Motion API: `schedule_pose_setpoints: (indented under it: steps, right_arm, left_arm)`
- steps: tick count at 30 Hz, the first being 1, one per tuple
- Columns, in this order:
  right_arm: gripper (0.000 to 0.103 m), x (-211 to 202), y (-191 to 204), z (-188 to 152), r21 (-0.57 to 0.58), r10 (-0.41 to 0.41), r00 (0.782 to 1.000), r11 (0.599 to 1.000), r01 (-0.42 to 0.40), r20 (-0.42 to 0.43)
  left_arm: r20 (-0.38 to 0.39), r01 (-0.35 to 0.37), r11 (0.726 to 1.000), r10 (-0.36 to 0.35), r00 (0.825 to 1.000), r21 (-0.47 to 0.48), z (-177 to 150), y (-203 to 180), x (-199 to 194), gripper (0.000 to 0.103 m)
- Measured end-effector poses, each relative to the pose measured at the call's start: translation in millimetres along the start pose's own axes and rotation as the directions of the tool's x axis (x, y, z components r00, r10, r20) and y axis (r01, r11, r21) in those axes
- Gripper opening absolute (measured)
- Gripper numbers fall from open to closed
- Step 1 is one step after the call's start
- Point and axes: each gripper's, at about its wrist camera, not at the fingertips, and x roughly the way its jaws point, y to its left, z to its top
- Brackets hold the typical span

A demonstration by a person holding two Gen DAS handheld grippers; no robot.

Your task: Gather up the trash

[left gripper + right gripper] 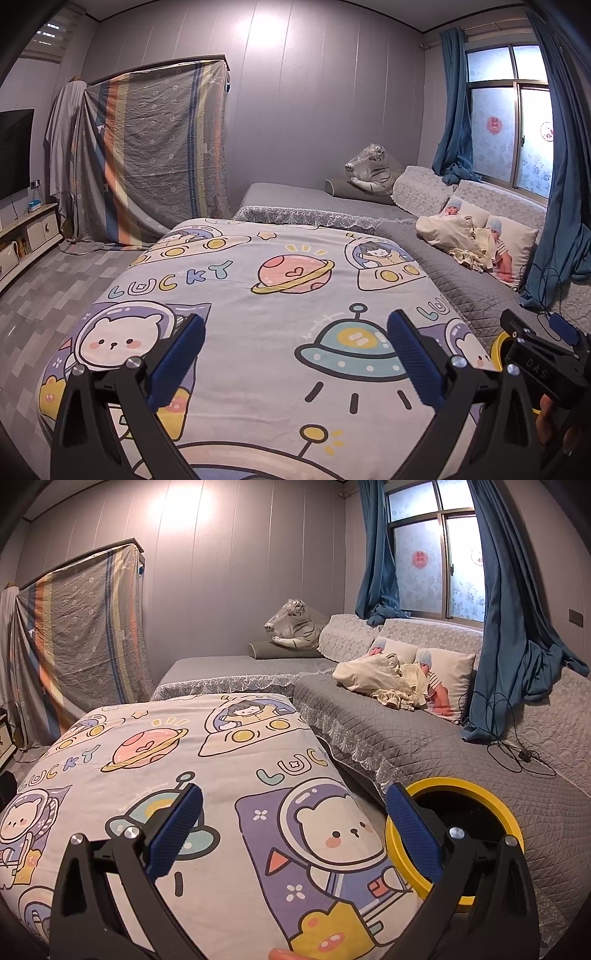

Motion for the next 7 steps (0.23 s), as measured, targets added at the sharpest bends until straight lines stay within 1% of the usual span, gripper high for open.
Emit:
schedule_pose_setpoints:
  steps: [7]
  right_arm:
    - [0.095,1.6,-0.7,-1.0,0.006,-0.001,1.000,1.000,0.001,-0.007]
  left_arm:
    - [-0.010,0.009,1.000,-0.009,1.000,0.003,-0.8,-0.9,1.1,0.095]
